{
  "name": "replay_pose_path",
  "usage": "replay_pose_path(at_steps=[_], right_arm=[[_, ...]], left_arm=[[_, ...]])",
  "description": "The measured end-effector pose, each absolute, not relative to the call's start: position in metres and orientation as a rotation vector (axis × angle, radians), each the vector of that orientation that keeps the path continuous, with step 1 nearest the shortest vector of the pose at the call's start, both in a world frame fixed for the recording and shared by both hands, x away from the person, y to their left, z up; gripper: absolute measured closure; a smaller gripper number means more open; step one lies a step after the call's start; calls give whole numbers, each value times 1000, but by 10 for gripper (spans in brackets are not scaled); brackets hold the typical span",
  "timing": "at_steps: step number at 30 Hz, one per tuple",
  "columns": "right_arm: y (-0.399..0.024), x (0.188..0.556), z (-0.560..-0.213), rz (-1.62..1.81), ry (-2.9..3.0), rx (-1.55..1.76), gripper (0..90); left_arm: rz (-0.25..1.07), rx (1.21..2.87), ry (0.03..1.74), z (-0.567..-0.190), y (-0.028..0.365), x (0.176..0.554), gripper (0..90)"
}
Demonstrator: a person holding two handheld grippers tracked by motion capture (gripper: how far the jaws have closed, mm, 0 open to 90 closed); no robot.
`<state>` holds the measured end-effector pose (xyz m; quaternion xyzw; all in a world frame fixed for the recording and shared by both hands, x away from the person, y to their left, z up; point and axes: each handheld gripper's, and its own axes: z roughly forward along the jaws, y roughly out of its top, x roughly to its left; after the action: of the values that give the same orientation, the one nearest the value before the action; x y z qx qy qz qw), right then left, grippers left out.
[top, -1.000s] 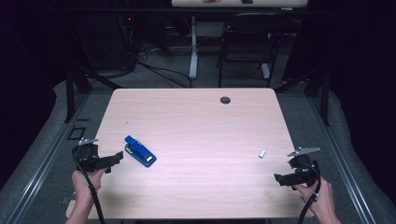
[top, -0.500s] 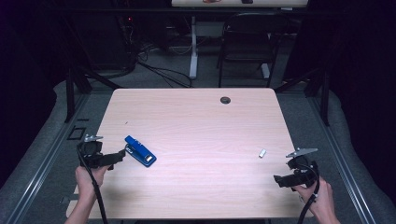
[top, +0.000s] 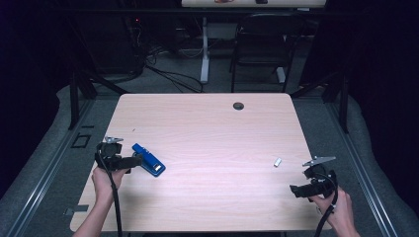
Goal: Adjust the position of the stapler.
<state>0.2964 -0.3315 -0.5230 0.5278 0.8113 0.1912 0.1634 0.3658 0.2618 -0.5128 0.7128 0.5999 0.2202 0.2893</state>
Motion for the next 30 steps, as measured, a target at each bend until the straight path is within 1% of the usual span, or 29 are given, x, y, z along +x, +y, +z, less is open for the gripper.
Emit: replay_pose_path(at_steps=[11,30], right_arm=[[-332,296,-523,537,2320,1510,37],[-331,296,-522,533,2323,1502,39]], left_arm=[[609,1916,1634,-520,258,389,0],[610,1915,1707,-527,255,415,0]])
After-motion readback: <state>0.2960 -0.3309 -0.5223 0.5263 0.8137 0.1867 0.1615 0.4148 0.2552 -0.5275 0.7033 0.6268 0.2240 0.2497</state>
